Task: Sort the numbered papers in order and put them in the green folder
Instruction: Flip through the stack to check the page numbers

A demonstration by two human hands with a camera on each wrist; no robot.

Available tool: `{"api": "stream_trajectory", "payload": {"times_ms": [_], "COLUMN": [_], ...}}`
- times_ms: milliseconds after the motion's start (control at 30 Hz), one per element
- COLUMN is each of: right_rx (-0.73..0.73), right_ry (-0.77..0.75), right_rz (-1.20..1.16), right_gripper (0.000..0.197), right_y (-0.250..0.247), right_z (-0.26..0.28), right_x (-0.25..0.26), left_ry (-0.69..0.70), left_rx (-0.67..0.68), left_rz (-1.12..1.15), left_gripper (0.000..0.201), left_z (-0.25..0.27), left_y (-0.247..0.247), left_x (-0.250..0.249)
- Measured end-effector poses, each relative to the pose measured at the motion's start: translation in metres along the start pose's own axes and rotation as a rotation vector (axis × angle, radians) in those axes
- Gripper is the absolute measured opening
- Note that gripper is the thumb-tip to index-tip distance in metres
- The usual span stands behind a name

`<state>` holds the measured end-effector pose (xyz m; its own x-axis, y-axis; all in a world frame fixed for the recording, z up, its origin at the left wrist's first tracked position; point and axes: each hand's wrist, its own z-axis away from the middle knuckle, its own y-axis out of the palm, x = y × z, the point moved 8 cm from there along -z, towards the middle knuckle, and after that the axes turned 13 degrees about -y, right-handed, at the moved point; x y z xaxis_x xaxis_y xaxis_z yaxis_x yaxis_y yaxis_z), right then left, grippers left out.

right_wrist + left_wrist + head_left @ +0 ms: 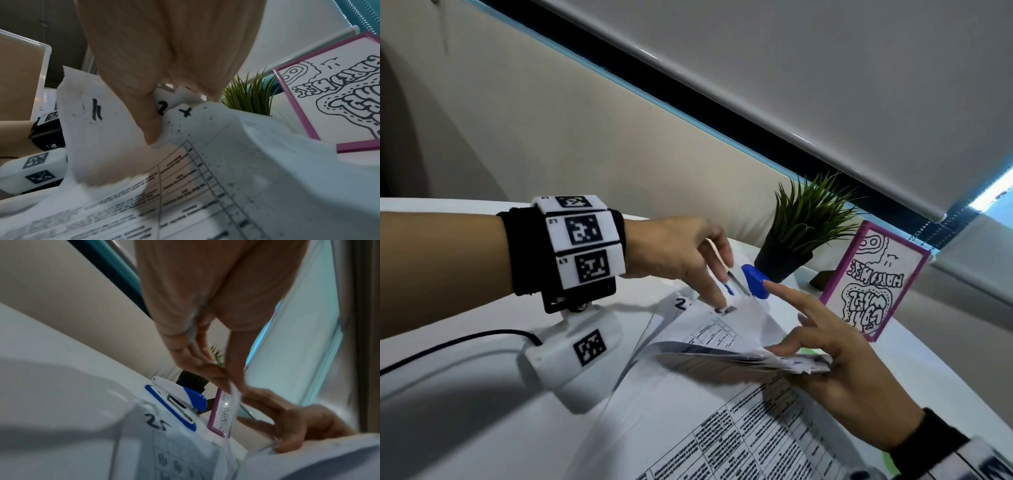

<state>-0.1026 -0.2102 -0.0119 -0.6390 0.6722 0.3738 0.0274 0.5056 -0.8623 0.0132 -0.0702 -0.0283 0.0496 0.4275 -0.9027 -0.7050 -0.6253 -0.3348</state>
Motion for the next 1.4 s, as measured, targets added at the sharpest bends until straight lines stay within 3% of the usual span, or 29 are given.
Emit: {"api": "stream_trajectory", "payload": {"times_ms": [67, 133, 167, 233, 300, 333, 400, 500, 567, 633, 700, 833, 933, 1033, 1100, 1233, 1400], "right_rx": [-0.013, -0.026, -0.021, -0.023, -0.042, -0.053, -0.076, -0.067, -0.019, 0.011, 0.003, 0.076, 0.229, 0.407, 0.504, 0.548, 0.338], "right_ry": [-0.012, -0.003, 0.008, 0.028, 0.015, 0.004, 0.014, 0.065, 0.081, 0.073, 0.105, 0.333, 0.493, 0.762, 0.951, 1.255, 1.239], "right_rz": [-0.001, -0.002, 0.021, 0.07, 0.087, 0.079, 0.025, -0.017, 0.006, 0.085, 0.176, 0.436, 0.577, 0.711, 0.645, 0.181, 0.159], "right_gripper": [0.035, 0.034, 0.028, 0.026, 0.024, 0.021, 0.025, 0.048, 0.032, 0.013, 0.01, 0.06, 0.052, 0.042, 0.055, 0.085, 0.096], "right_y": [-0.002, -0.005, -0.005, -0.006, -0.008, -0.008, -0.008, -0.006, -0.004, -0.003, -0.002, -0.013, -0.037, -0.054, -0.053, -0.014, 0.016], "right_z": [0.0, 0.001, 0.002, 0.003, 0.002, 0.001, 0.001, 0.0, -0.003, -0.007, -0.009, 0.001, 0.023, 0.067, 0.103, 0.162, 0.159], "right_x": [0.001, 0.0, -0.001, -0.004, -0.001, 0.001, 0.005, 0.004, 0.0, -0.005, -0.015, -0.035, -0.035, -0.031, -0.018, 0.026, 0.048], "left_ry": [0.046, 0.049, 0.021, -0.062, -0.191, -0.256, -0.36, -0.432, -0.407, -0.338, -0.279, -0.321, -0.403, -0.396, -0.399, -0.437, -0.415], "left_rx": [0.193, 0.232, 0.178, -0.07, -0.31, -0.365, -0.3, -0.095, -0.055, -0.1, -0.114, -0.068, -0.104, -0.181, -0.18, -0.209, -0.178], "left_rz": [0.091, 0.178, 0.209, 0.09, -0.233, -0.33, -0.255, -0.06, -0.014, 0.055, 0.132, 0.118, -0.045, -0.144, -0.131, -0.26, -0.29], "left_gripper": [0.04, 0.029, 0.022, 0.012, 0.023, 0.029, 0.032, 0.024, 0.028, 0.027, 0.029, 0.069, 0.059, 0.043, 0.03, 0.066, 0.086], "left_z": [0.007, 0.007, 0.004, -0.007, -0.013, -0.014, -0.018, -0.014, -0.013, -0.008, 0.001, 0.028, 0.047, 0.065, 0.075, 0.085, 0.085], "left_y": [0.013, 0.013, 0.006, -0.014, -0.032, -0.036, -0.03, -0.003, 0.006, 0.005, 0.004, 0.012, 0.023, 0.039, 0.047, 0.054, 0.077], "left_x": [-0.008, -0.01, -0.006, 0.005, 0.019, 0.028, 0.044, 0.054, 0.052, 0.042, 0.035, 0.042, 0.066, 0.078, 0.077, 0.075, 0.073]}}
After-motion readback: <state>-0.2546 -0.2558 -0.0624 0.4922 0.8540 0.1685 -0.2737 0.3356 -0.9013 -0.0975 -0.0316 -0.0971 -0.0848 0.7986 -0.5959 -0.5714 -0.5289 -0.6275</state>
